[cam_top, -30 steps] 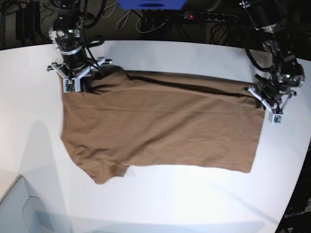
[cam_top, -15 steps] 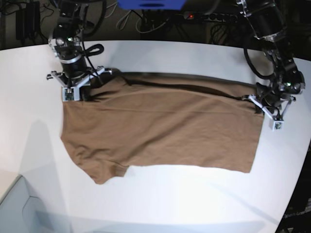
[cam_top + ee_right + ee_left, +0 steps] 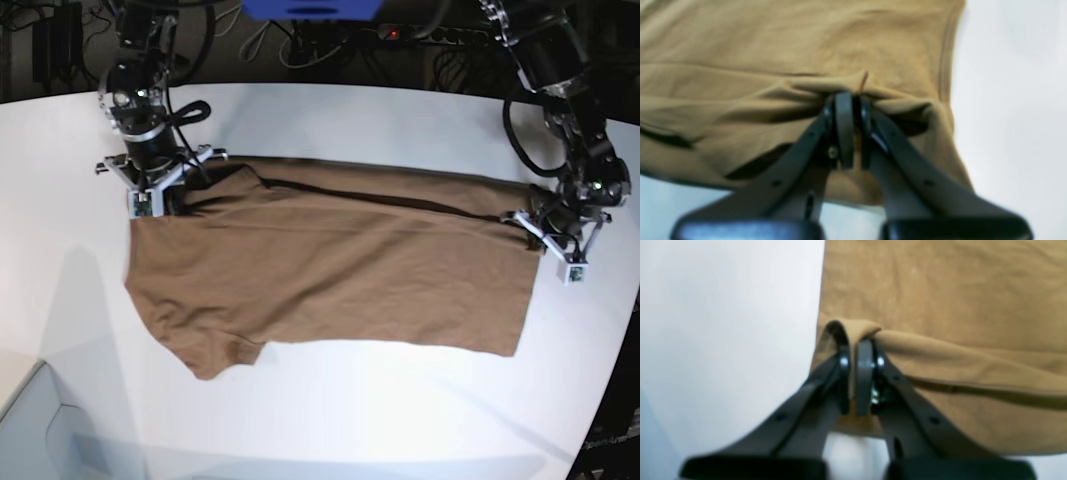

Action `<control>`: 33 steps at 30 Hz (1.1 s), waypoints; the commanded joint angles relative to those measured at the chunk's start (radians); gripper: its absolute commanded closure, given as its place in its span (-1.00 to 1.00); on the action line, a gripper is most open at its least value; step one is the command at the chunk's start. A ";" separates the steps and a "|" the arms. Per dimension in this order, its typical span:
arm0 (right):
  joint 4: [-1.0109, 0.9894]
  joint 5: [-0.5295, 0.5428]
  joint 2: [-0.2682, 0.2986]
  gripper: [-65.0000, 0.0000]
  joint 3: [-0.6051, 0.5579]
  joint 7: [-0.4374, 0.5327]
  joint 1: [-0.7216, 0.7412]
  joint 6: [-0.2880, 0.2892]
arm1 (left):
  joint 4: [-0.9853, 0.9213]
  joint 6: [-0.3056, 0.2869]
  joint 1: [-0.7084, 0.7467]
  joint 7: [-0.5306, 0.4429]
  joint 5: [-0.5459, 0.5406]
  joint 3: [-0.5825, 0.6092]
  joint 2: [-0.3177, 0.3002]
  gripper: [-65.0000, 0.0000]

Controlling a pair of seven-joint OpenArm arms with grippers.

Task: Layout the t-shirt on the table in an organized manner, then fold the t-shirt properly
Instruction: 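Lower the folded edge onto the shirt and release both grippers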

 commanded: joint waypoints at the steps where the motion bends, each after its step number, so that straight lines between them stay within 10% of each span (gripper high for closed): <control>1: 0.009 0.009 0.006 1.00 0.003 0.030 0.015 0.000 | 0.002 0.006 -0.022 -0.018 -0.007 -0.003 -0.015 1.00; 23: -0.023 0.009 0.009 1.00 0.000 0.028 0.035 0.000 | -0.021 0.007 -0.053 -0.018 -0.005 -0.004 -0.015 0.64; 33: 0.032 0.015 0.003 -0.05 0.006 0.031 0.023 -0.001 | -0.015 0.007 -0.048 -0.014 -0.011 -0.029 -0.015 -0.12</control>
